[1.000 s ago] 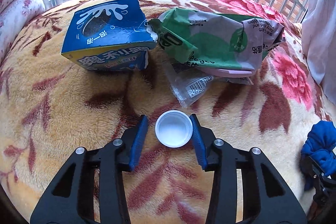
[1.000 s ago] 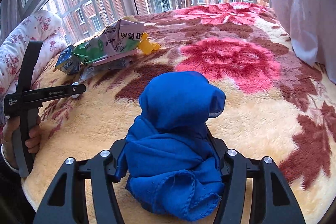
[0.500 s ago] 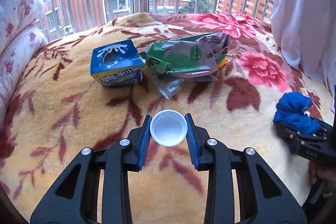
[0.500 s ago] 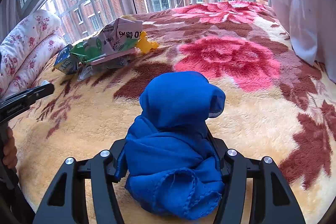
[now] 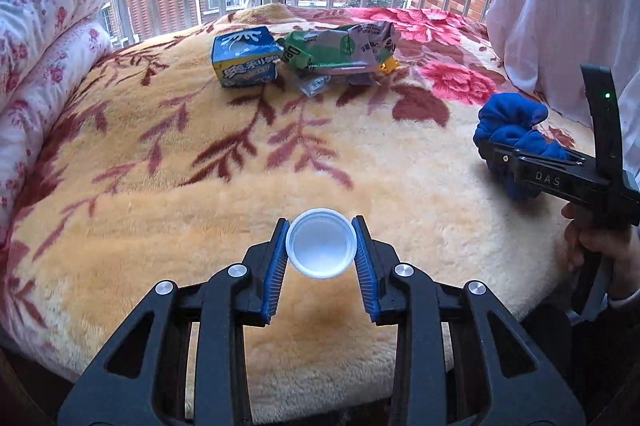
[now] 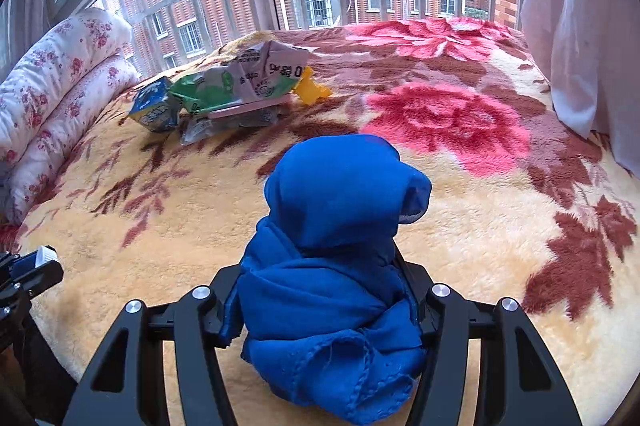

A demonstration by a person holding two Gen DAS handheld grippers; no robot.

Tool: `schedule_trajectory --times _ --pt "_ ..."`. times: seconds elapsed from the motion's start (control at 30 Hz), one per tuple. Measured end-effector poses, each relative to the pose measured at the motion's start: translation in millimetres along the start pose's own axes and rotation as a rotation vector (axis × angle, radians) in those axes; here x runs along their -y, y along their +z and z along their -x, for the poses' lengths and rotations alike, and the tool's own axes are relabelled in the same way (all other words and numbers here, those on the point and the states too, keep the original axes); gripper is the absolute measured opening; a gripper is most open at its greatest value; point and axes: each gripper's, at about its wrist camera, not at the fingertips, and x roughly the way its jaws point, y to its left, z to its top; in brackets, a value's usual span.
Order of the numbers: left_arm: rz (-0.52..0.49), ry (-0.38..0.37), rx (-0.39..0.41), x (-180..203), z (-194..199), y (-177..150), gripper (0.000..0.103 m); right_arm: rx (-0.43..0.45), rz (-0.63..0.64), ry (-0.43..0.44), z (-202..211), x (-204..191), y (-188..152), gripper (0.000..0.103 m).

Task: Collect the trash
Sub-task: 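Lower the bottle cap and blue cloth into the orange bucket, open both tools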

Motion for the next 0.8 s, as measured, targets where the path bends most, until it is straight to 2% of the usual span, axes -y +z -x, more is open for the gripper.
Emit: schedule_trajectory --times 0.33,0.53,0.8 --pt "0.025 0.013 -0.02 -3.7 21.9 -41.7 0.031 0.037 0.079 0.093 67.9 -55.8 -43.2 0.059" --pt "0.007 0.009 -0.023 -2.9 33.2 -66.7 0.031 0.032 0.081 0.128 103.9 -77.1 -88.9 0.059" --pt "-0.036 -0.004 -0.062 -0.5 45.8 -109.6 0.031 -0.016 0.065 0.171 130.5 -93.7 -154.1 0.059"
